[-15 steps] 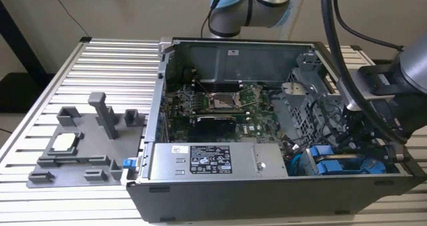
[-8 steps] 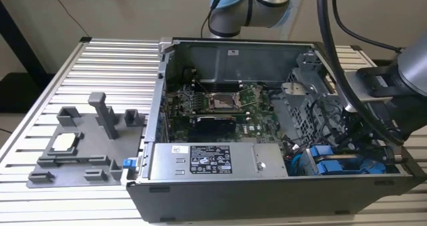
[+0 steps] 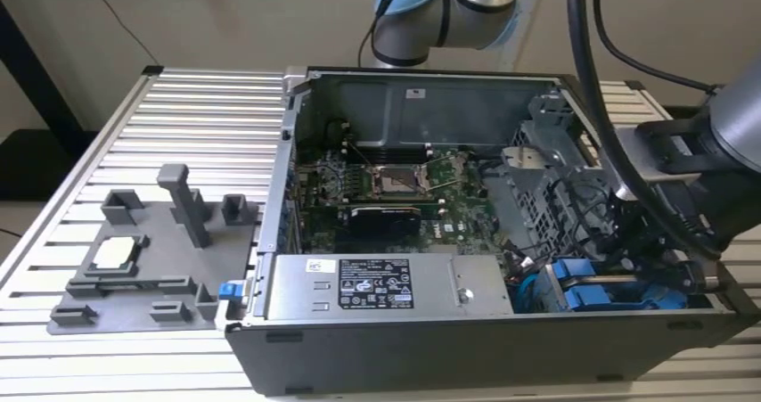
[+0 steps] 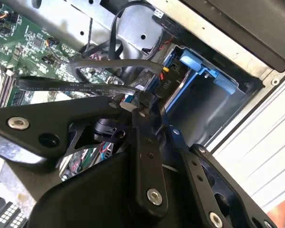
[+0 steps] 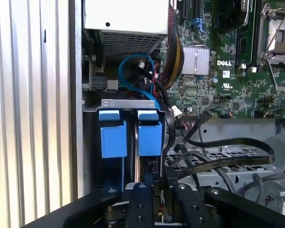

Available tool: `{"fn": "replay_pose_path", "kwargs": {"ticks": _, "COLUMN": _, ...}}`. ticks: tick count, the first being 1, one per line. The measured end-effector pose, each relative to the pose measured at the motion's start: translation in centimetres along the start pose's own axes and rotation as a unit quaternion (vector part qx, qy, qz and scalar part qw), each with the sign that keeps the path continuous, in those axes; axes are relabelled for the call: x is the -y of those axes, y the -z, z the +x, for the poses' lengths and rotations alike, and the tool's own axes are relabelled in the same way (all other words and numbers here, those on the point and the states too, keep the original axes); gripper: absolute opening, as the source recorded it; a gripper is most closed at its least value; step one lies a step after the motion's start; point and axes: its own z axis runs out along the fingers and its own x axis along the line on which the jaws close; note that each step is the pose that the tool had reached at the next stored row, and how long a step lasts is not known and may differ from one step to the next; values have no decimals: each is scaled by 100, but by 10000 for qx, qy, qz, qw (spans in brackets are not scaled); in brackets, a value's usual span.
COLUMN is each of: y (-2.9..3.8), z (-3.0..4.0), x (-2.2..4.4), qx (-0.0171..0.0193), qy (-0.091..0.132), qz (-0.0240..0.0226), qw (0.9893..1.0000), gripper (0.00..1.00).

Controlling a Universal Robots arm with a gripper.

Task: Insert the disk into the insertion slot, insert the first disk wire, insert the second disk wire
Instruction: 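Insert the second disk wire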

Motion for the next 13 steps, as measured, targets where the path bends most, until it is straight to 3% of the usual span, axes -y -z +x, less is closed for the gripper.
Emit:
{"fn": "replay_pose_path", "kwargs": {"ticks": 6, "y": 90, "z": -16, "x": 4, "qx": -3, "qy": -3, "qz": -17, "qw": 10000, "gripper": 24}}
{"fn": "replay_pose_path", "kwargs": {"ticks": 9, "y": 94, "z": -17, "x": 4, "qx": -27, "qy": -2, "qz": -16, "qw": 10000, "gripper": 24}}
{"fn": "replay_pose_path", "kwargs": {"ticks": 13, "y": 92, "z": -16, "x": 4, "qx": -31, "qy": -1, "qz": -12, "qw": 10000, "gripper": 24}}
